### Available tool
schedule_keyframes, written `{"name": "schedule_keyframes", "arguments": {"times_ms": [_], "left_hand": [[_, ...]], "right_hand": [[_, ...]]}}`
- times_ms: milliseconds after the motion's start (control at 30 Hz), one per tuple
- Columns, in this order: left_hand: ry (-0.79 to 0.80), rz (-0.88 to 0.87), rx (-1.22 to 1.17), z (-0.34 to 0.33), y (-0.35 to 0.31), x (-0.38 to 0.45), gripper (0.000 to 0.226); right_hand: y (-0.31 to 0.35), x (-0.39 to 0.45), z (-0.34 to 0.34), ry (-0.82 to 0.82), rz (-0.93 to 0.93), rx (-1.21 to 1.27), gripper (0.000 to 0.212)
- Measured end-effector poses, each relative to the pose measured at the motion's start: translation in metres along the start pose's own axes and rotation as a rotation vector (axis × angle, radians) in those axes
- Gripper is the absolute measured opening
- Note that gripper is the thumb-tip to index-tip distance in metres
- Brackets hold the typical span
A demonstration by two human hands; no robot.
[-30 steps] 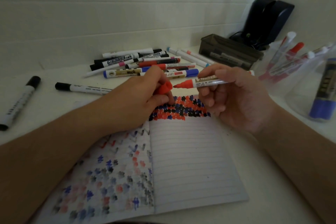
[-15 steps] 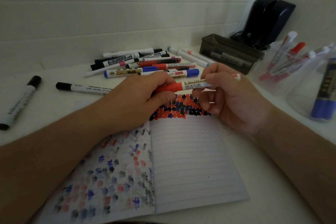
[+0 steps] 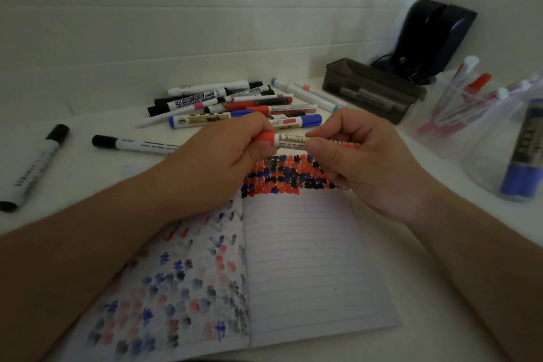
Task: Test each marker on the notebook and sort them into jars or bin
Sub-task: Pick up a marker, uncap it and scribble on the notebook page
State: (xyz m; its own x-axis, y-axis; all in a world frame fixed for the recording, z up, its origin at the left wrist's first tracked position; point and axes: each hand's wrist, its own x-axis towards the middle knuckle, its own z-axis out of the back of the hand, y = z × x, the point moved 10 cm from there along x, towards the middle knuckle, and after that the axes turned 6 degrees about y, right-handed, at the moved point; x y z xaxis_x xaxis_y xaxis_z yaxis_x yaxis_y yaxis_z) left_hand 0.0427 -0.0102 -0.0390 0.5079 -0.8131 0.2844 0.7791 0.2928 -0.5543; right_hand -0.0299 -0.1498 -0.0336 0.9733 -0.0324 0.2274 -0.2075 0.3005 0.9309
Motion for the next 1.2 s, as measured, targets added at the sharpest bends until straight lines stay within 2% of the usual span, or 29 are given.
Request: {"name": "schedule_keyframes", "arguments": {"times_ms": [133, 300, 367, 433, 500, 567, 667, 733, 933, 1100, 1133, 1200], "left_hand": [[-0.070, -0.024, 0.048, 0.005, -0.009, 0.001, 0.025], [-0.052, -0.011, 0.038, -0.004, -0.005, 0.009, 0.020], [-0.068, -0.012, 0.056, -0.004, -0.002, 0.013, 0.021], [-0.084, -0.006, 0.128, -0.001, 0.003, 0.014, 0.037], [-0.110, 0.029, 0.157, 0.004, 0.013, 0.013, 0.051], [-0.127, 0.056, 0.168, 0.006, 0.025, 0.013, 0.050], [-0.119, 0.071, 0.208, 0.004, 0.031, 0.014, 0.040], [-0.117, 0.091, 0.235, 0.004, 0.031, 0.014, 0.037], [-0.153, 0.149, 0.324, 0.013, 0.031, 0.011, 0.035], [-0.103, 0.241, 0.334, 0.013, 0.039, 0.008, 0.038], [-0.098, 0.245, 0.335, 0.013, 0.039, 0.008, 0.038], [-0.082, 0.258, 0.342, 0.013, 0.039, 0.008, 0.038]], "right_hand": [[-0.007, 0.001, 0.000, -0.014, -0.042, 0.104, 0.009], [-0.005, -0.001, 0.003, -0.009, -0.101, -0.058, 0.008], [-0.002, -0.002, 0.004, 0.004, -0.114, 0.033, 0.015], [0.006, -0.001, 0.017, -0.042, -0.099, 0.200, 0.020], [0.023, -0.005, 0.050, -0.227, -0.040, 0.361, 0.021], [0.040, -0.021, 0.095, -0.505, 0.036, 0.476, 0.025], [0.061, -0.058, 0.148, -0.849, 0.087, 0.426, 0.026], [0.060, -0.074, 0.163, -0.944, 0.053, 0.376, 0.023], [0.032, -0.085, 0.181, -0.987, -0.137, 0.395, 0.013], [0.023, -0.077, 0.182, -0.946, -0.127, 0.362, 0.010], [0.026, -0.076, 0.182, -0.941, -0.092, 0.327, 0.016], [0.031, -0.070, 0.178, -0.925, -0.032, 0.234, 0.046]]}}
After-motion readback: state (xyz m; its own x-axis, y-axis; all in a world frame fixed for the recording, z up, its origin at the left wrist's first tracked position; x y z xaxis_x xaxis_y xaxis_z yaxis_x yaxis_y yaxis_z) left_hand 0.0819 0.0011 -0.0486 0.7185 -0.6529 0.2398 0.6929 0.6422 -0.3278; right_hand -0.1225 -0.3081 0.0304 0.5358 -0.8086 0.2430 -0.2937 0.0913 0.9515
